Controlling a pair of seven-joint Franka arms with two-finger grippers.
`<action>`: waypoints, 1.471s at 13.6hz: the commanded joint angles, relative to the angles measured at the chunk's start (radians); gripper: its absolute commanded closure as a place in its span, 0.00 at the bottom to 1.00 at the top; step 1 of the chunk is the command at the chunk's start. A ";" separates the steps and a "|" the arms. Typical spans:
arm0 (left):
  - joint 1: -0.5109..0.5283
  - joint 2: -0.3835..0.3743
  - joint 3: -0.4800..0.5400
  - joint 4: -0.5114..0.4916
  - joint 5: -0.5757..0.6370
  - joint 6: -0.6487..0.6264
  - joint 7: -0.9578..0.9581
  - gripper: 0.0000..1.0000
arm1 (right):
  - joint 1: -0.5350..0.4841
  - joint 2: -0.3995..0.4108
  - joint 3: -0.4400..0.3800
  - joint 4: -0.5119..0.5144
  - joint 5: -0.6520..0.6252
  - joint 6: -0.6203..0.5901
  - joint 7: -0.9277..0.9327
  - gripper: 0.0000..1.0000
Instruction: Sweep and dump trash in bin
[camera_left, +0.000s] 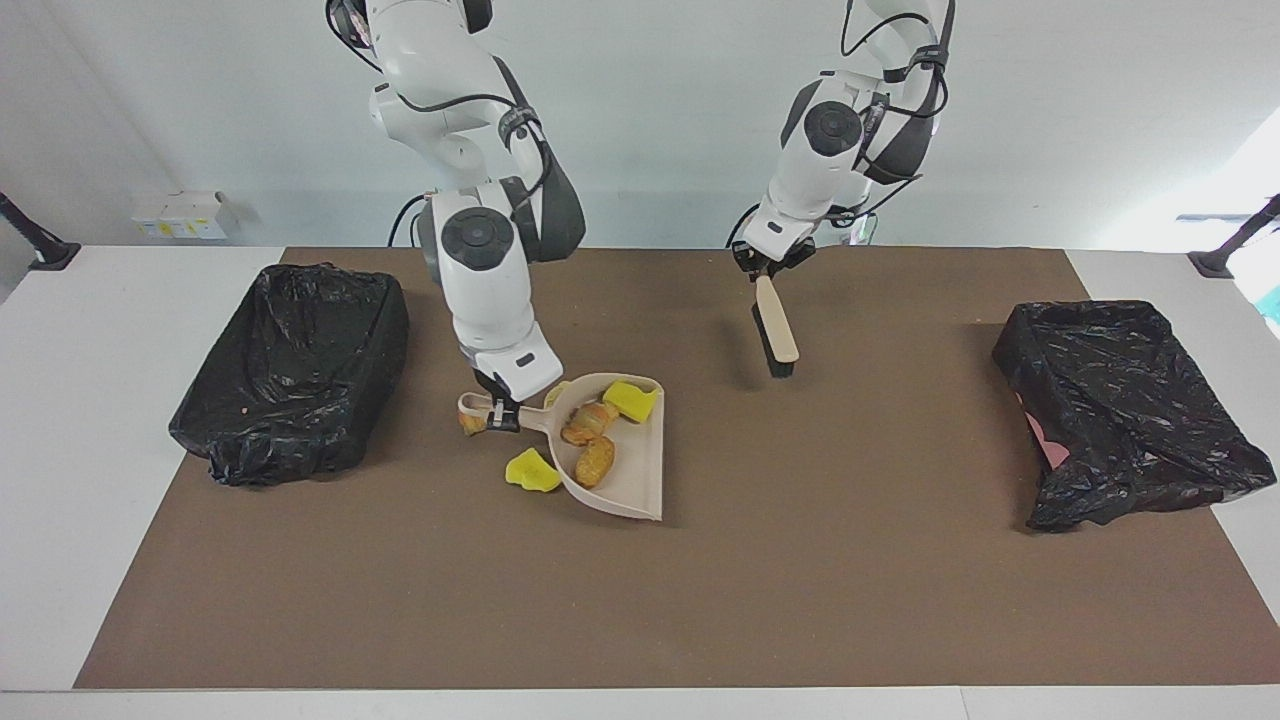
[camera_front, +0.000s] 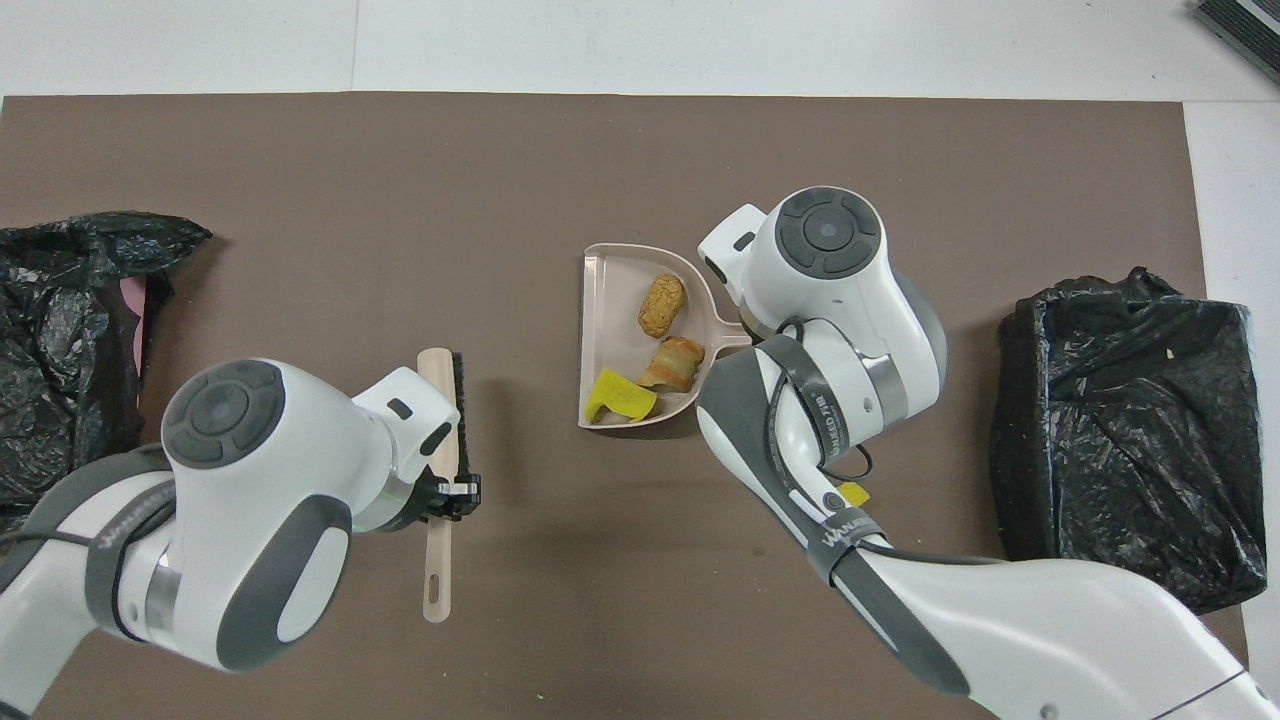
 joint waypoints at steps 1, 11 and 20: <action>-0.068 0.003 0.009 -0.084 0.017 0.115 -0.087 1.00 | -0.130 -0.087 0.014 -0.020 0.005 -0.064 -0.173 1.00; 0.072 0.170 0.018 0.108 0.020 0.166 0.038 0.00 | -0.542 -0.160 0.008 -0.094 -0.049 -0.035 -0.759 1.00; 0.442 0.313 0.019 0.410 0.063 0.062 0.484 0.00 | -0.686 -0.236 0.009 -0.230 -0.282 0.130 -0.867 1.00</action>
